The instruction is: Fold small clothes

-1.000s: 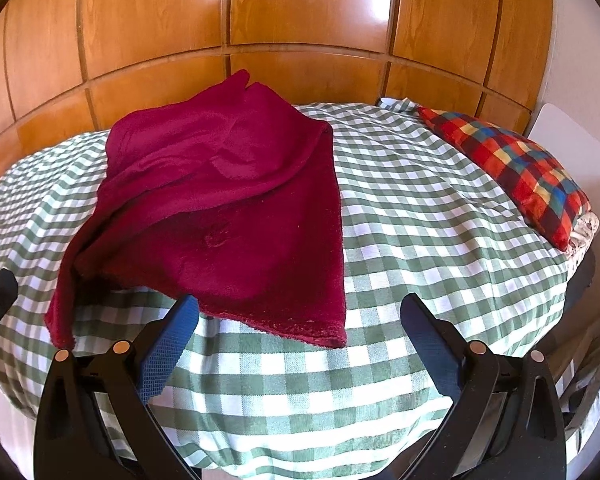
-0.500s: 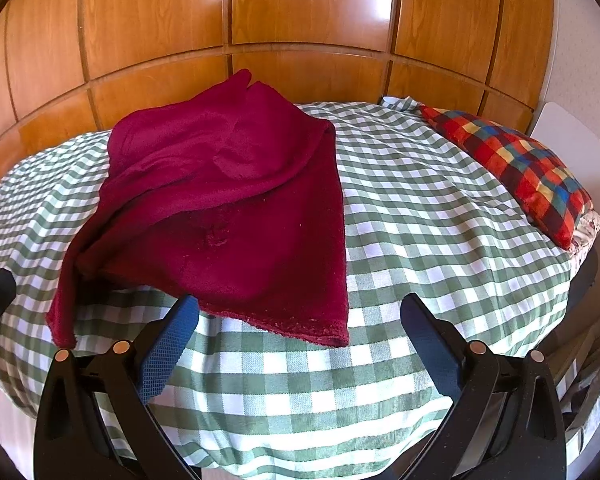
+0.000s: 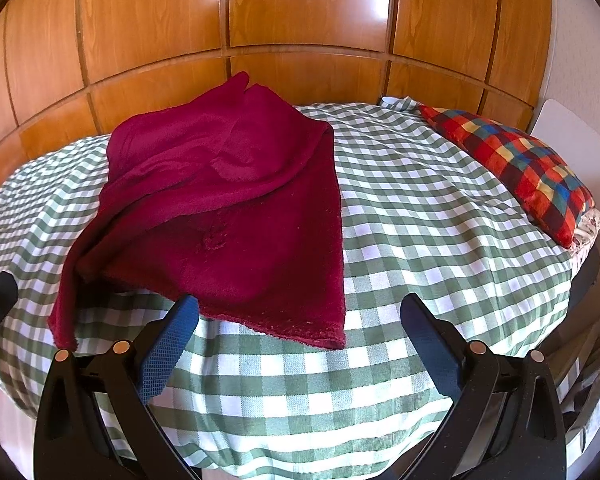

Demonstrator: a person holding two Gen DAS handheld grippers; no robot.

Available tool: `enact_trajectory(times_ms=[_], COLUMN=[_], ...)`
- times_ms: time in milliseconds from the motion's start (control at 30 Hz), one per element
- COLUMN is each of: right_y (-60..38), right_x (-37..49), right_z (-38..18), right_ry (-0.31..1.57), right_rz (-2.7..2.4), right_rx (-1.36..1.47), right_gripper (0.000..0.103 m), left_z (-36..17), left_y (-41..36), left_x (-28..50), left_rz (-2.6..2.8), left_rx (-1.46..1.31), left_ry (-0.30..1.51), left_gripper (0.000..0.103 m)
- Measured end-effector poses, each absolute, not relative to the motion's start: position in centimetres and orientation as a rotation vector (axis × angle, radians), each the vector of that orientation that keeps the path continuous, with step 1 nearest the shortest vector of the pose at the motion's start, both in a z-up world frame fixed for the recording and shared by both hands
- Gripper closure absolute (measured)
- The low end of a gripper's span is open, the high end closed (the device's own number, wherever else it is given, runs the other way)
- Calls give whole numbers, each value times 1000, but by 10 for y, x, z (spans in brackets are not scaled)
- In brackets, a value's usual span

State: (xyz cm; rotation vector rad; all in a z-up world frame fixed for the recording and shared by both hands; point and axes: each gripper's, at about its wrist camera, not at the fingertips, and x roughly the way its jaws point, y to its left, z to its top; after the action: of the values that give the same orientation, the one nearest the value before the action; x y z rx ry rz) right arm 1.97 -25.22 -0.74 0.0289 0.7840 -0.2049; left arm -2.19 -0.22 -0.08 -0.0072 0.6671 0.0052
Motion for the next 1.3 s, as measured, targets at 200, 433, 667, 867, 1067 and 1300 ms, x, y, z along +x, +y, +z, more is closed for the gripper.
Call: enact_trajectory(times_ms=[200, 433, 667, 867, 1067, 1300], right_y=[-254, -255, -257, -260, -269, -291], right_x=[20, 20, 19, 19, 23, 24], right_z=[-7, -9, -10, -12, -15, -10], right_ry=[782, 785, 784, 787, 801, 795], right_rz=[-205, -204, -204, -206, -214, -230], right_rx=[31, 34, 37, 38, 49, 99], right_gripper=[3, 3, 3, 3, 3, 3], left_z=[2, 3, 3, 2, -1, -21], left_y=[-3, -5, -7, -11, -21, -38], left_x=[-22, -21, -19, -13, -1, 30], left_rz=[6, 5, -8, -38, -90, -179], left_rx=[-17, -12, 4, 16, 57, 116], left_ry=[664, 663, 665, 677, 683, 752], left_gripper=[3, 3, 3, 3, 3, 23])
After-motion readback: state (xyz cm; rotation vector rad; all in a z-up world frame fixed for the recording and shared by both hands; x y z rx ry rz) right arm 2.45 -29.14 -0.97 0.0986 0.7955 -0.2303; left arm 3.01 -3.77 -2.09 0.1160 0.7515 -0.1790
